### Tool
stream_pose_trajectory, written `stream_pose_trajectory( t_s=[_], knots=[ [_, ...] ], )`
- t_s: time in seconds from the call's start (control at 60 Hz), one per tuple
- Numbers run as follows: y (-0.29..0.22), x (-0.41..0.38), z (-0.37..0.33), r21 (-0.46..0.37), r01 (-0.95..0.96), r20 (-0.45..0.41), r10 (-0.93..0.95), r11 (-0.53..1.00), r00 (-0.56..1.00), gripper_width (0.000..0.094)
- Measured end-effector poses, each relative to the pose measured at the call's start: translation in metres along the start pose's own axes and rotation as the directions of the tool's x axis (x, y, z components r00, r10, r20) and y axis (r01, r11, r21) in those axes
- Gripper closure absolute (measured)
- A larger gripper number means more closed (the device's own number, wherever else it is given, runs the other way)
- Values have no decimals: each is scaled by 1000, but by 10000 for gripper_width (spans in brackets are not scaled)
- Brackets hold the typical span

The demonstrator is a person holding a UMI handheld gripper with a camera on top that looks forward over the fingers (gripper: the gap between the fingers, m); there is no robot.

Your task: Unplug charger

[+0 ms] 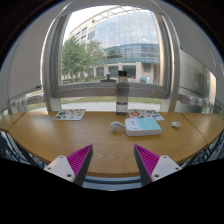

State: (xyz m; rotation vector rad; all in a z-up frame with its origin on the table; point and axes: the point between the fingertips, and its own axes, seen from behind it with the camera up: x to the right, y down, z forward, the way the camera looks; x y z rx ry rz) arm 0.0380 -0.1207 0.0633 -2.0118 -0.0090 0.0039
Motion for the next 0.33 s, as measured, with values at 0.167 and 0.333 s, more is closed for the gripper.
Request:
stream_pose_trajectory(
  t_s=[0.167,0.333],
  knots=[
    [1,-7,-6,7,-3,11,3,1000,1000,115],
    [3,-10,-9,4,-3,19,2,1000,1000,113]
  ],
)
